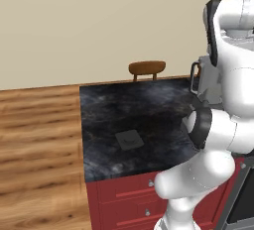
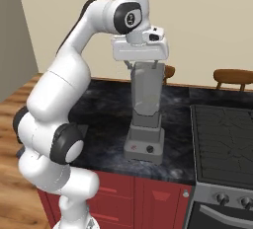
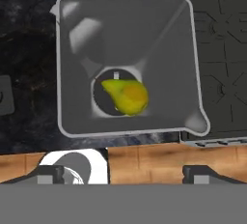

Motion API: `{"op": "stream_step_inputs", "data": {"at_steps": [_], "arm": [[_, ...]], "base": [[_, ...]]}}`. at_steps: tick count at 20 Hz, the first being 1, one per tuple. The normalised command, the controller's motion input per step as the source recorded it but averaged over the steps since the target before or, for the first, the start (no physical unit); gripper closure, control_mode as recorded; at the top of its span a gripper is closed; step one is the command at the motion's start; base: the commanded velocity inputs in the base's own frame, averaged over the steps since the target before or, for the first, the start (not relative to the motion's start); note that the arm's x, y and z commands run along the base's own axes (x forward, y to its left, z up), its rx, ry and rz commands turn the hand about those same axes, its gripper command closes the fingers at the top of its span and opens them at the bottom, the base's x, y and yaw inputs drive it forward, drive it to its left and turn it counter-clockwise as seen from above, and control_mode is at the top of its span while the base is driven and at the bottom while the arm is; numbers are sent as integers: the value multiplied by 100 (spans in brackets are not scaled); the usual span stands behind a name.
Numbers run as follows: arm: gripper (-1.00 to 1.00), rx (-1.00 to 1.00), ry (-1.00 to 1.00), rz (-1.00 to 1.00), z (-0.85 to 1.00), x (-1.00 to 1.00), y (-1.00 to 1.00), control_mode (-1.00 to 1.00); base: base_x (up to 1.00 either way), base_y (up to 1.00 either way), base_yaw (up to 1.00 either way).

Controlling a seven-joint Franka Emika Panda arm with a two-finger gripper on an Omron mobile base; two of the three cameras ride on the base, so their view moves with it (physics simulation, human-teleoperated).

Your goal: Open the blender lid, put the pear in the blender, close the lid, and start the blender.

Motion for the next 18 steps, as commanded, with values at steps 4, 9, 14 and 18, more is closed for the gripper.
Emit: {"op": "stream_step_inputs", "data": {"at_steps": [4,9,14,18], "arm": [[-100,0,-7,0,31,-42,3,-100],[-100,0,-1,0,0,-66,40,-100],[-100,0,0,0,-28,-69,70,-100],[-100,0,0,0,-34,-52,85,-100]], "base": [[0,0,0],[0,0,0],[0,0,0],[0,0,0]]}}
